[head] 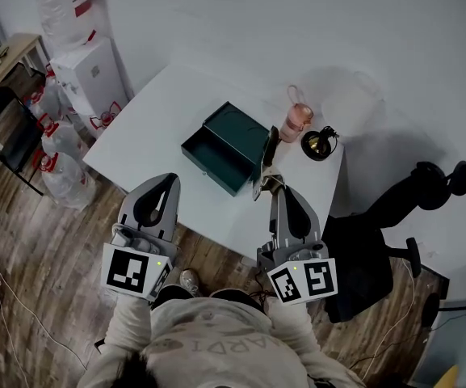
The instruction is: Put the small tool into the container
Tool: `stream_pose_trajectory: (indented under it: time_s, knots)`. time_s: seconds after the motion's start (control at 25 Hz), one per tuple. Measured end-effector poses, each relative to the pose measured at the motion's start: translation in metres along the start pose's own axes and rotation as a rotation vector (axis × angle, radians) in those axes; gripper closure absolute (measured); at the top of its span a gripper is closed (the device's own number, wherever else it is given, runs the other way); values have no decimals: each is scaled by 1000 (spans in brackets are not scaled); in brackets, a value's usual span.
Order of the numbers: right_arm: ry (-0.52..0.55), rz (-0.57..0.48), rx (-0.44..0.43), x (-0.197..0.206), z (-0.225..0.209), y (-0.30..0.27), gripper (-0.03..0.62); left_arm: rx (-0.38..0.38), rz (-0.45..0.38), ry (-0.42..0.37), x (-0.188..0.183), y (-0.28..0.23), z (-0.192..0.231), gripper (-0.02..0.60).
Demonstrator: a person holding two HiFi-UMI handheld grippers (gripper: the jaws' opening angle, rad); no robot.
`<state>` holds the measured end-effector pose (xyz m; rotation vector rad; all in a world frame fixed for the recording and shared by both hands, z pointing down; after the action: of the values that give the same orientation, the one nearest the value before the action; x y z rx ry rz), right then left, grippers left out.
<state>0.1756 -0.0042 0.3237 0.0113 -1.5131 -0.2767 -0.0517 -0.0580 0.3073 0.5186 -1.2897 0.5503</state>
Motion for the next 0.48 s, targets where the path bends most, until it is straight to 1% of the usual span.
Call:
stream_pose_trajectory:
  time_s: [0.48]
  knots:
    - [29, 17, 82, 11, 32, -49, 583, 81, 13, 17, -4, -22, 70, 578]
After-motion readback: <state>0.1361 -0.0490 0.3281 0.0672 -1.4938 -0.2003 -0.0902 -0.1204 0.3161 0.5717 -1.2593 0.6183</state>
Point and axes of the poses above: the fingertips, and each gripper's own axes: y backward along the fingers, z to its left, x out of its underside, the point moved 6 cm from there along y, backward along the fingers, and after that the axes turned 15 degrees about y, right-handed, at the moved point
